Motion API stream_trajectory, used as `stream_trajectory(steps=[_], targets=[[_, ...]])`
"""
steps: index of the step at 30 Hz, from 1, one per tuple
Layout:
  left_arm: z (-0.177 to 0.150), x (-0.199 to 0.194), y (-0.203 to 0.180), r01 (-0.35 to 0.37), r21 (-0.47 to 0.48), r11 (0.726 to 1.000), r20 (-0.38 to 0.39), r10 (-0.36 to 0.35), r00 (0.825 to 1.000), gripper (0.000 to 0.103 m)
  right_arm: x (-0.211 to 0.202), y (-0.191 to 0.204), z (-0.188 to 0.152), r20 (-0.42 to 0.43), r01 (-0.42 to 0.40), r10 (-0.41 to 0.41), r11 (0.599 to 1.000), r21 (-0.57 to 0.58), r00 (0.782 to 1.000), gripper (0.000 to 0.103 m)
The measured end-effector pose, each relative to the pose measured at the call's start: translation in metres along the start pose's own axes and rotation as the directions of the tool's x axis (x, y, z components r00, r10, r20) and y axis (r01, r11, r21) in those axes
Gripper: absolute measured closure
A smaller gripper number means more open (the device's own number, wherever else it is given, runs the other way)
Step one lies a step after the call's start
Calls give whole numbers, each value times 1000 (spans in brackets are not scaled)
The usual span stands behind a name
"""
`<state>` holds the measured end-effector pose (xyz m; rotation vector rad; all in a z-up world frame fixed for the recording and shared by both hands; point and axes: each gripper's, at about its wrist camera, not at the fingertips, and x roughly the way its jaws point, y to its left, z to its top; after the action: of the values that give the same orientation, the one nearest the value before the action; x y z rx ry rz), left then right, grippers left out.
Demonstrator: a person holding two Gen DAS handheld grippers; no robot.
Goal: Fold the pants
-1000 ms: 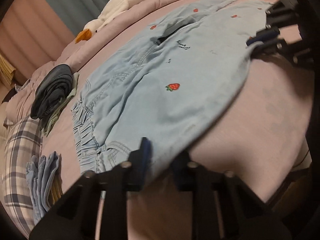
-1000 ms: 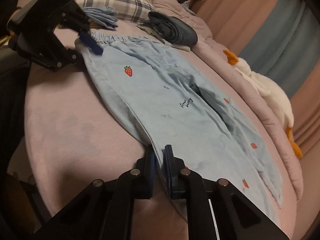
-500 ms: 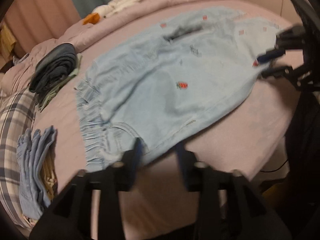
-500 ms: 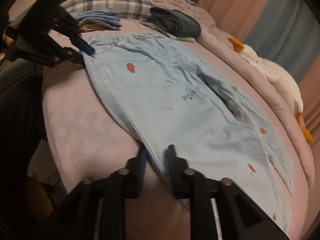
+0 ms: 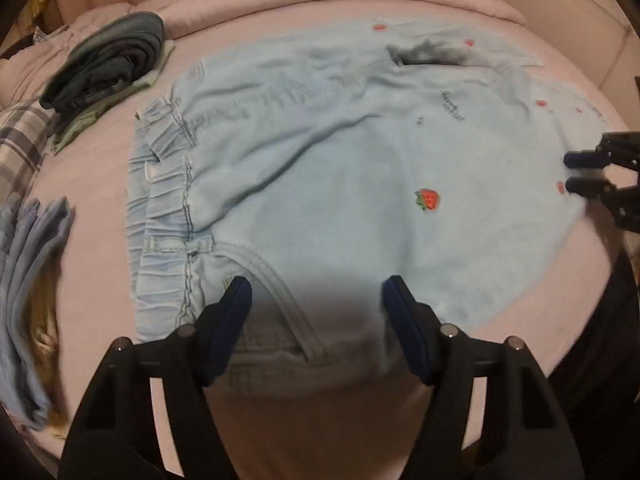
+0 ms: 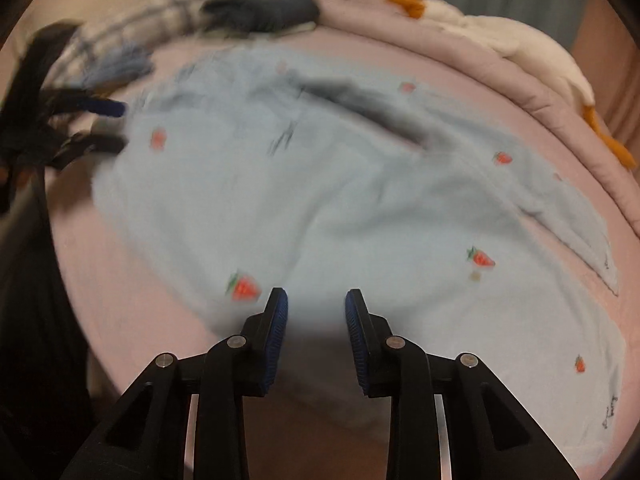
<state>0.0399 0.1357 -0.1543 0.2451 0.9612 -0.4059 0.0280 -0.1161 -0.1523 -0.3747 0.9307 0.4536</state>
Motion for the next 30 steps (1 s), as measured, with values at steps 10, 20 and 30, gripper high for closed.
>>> stream_trajectory(steps=[10, 20, 30], targets=[[60, -27, 32, 52, -75, 996, 113, -44, 993, 11, -21, -32, 34, 23, -130, 129, 988, 81, 991, 62], [169, 37, 120, 40, -117, 992, 110, -27, 994, 10, 45, -116, 180, 171, -111, 94, 990, 88, 981, 47], [189, 109, 159, 228, -88, 970, -161, -240, 957, 18, 151, -146, 245, -75, -175, 170, 982, -66, 983, 47]])
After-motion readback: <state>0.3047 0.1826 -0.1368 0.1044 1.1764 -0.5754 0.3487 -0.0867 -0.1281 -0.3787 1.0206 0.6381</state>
